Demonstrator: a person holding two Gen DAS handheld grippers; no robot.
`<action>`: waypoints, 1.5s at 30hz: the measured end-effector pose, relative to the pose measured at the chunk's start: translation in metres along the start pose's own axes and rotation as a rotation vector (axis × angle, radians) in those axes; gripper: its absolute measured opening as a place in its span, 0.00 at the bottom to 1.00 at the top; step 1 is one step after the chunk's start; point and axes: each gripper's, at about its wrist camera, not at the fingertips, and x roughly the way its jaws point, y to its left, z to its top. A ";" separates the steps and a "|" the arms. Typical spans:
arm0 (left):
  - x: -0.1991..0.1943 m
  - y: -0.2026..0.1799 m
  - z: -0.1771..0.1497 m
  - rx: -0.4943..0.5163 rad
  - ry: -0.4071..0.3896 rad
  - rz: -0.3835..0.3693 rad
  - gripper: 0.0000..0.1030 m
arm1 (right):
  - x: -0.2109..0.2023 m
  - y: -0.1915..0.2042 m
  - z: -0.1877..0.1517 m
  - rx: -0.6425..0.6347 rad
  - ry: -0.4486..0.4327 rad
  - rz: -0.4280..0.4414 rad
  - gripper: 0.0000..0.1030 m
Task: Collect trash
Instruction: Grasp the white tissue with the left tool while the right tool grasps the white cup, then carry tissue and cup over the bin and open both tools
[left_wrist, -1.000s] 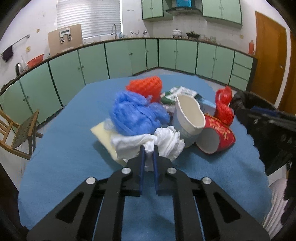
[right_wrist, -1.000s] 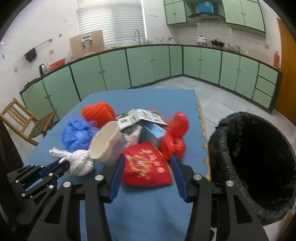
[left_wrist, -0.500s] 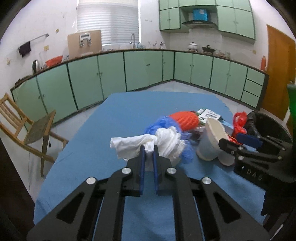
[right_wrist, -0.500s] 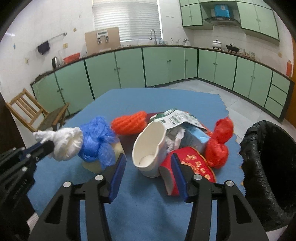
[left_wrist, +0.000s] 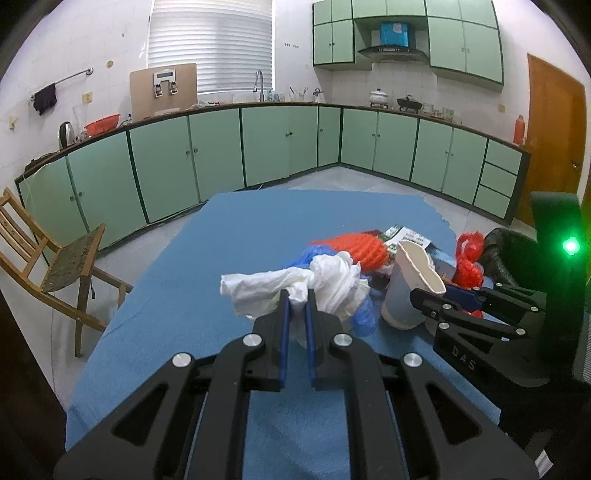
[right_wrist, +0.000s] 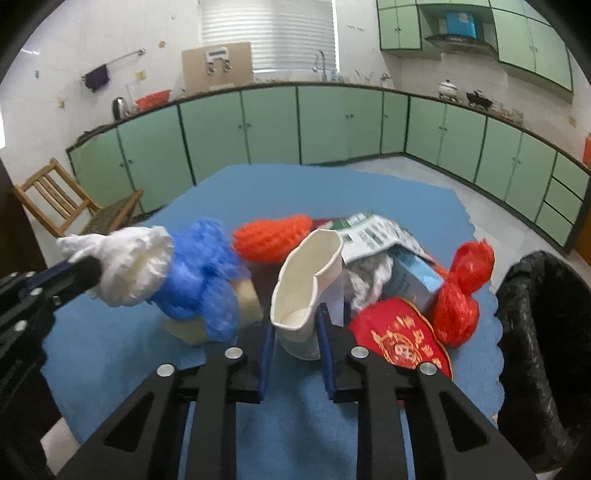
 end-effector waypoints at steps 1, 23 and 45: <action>-0.003 0.000 0.003 -0.002 -0.010 -0.001 0.07 | -0.006 0.000 0.004 0.002 -0.017 0.016 0.21; -0.022 -0.102 0.063 0.075 -0.150 -0.213 0.07 | -0.141 -0.106 0.040 0.146 -0.258 -0.127 0.21; 0.070 -0.329 0.045 0.277 -0.019 -0.517 0.07 | -0.158 -0.291 -0.035 0.360 -0.140 -0.438 0.20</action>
